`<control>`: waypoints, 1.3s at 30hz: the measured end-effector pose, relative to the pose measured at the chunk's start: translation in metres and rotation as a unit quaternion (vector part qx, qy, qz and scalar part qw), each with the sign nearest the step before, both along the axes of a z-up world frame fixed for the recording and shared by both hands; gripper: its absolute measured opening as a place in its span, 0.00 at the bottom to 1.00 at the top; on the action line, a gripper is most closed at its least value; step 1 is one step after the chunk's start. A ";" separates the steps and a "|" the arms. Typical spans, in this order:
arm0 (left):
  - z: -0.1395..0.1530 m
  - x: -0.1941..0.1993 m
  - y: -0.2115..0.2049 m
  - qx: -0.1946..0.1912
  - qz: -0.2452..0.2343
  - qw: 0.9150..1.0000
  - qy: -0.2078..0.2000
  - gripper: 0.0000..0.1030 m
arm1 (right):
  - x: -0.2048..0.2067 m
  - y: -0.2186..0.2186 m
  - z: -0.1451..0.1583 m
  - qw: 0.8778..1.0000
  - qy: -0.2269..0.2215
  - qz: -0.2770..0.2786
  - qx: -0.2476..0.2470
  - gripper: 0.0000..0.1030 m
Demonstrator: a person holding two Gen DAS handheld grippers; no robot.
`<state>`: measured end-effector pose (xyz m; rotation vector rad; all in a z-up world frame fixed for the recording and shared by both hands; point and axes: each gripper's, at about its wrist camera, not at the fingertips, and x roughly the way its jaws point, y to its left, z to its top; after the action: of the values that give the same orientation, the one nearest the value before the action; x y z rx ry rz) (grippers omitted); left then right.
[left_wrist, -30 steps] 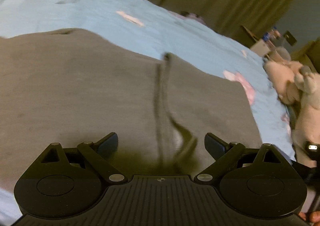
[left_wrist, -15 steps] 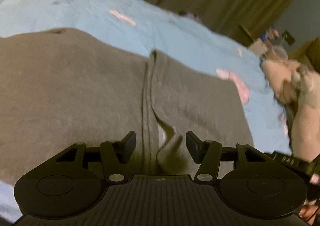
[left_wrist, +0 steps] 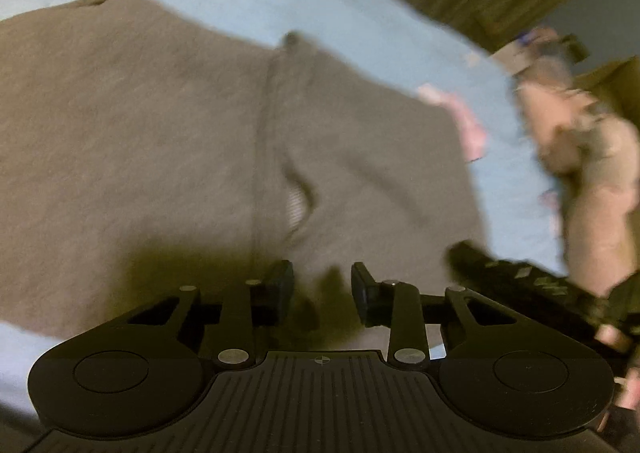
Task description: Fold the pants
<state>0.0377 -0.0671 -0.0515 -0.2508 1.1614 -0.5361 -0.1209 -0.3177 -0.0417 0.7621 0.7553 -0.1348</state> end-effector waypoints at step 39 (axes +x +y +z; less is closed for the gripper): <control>0.021 0.035 0.023 -0.083 0.031 0.994 -0.058 0.80 | 0.003 0.018 0.010 0.995 0.018 0.023 -0.091 0.62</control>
<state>0.0724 -0.0438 -0.0302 -0.3932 0.9932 -0.5856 -0.1176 -0.2998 -0.0313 0.5704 0.7834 -0.1742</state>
